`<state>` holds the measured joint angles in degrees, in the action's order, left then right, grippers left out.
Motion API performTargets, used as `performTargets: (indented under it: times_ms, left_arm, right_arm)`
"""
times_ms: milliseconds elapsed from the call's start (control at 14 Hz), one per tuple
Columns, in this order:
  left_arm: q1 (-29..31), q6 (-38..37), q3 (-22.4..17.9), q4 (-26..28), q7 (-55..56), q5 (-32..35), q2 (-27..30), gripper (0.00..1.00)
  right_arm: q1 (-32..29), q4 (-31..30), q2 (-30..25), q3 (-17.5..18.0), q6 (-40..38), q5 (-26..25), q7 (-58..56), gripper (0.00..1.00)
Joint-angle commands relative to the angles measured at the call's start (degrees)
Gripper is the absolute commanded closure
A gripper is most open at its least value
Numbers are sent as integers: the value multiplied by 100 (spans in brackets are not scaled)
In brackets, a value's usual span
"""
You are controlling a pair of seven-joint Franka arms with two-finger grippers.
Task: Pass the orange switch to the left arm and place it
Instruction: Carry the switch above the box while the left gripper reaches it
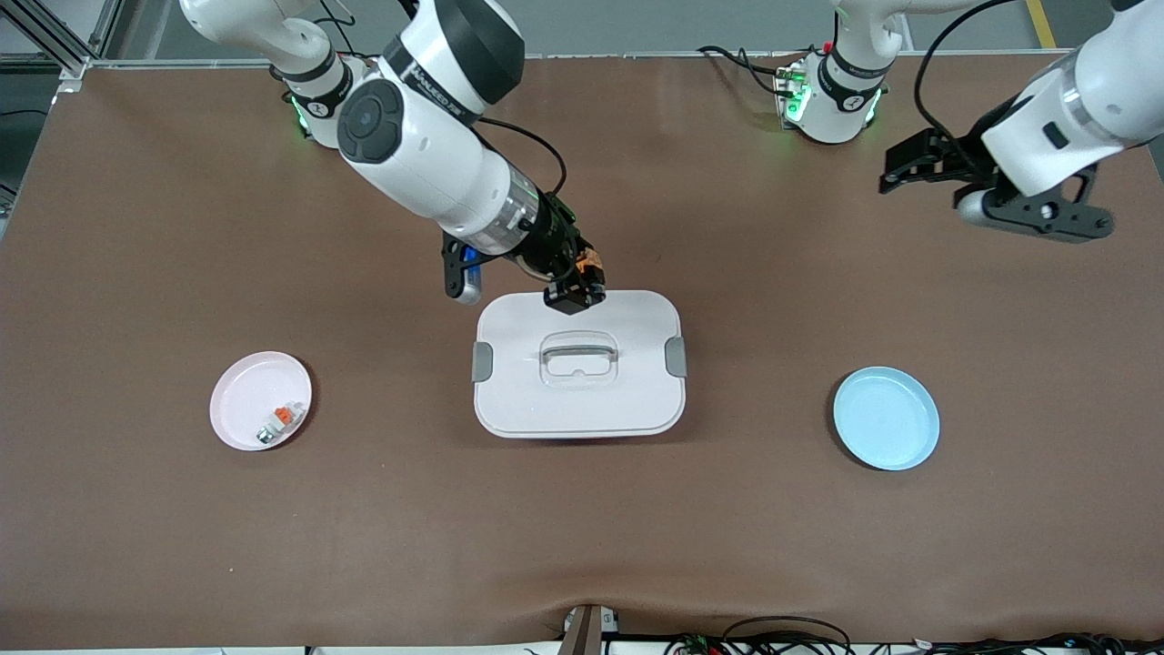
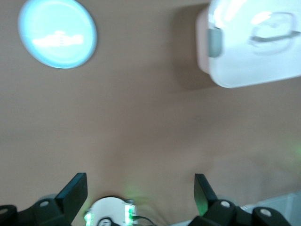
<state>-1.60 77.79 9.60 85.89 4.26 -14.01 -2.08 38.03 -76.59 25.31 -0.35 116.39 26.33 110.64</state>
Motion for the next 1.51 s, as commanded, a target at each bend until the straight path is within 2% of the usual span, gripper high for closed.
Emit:
performTargets:
  times_ms: [0, 215, 430, 645, 932, 1147, 1290, 1433]
  left_arm:
    - [20, -79, 25, -73, -110, -775, -222, 0]
    - [-111, 244, 51, -64, -101, -1384, -451, 0]
    - [-410, 1069, 112, -46, -101, -1403, -845, 0]
    - [-709, 2464, 121, 619, -83, -1411, -856, 0]
    - [-850, 3925, 533, 1157, -101, -1807, -873, 0]
    - [-903, 4148, 797, 1315, -678, -1807, -882, 0]
    - [-894, 4148, 807, 1316, -1057, -1833, -925, 0]
    - [-947, 4331, 815, 1299, -1068, -1921, -1084, 9]
  right_arm:
    - [143, 285, 254, -62, -28, 21, 151, 100]
    - [188, 285, 307, -70, -28, -14, 160, 100]
    - [188, 285, 325, -70, 50, -14, 361, 100]
    - [179, 320, 351, -79, 147, -23, 598, 100]
    - [179, 364, 413, -79, 191, -23, 801, 100]
    - [179, 390, 457, -79, 200, -32, 784, 100]
    - [179, 408, 466, -79, 200, -32, 784, 100]
    - [187, 408, 474, -79, 192, -32, 784, 100]
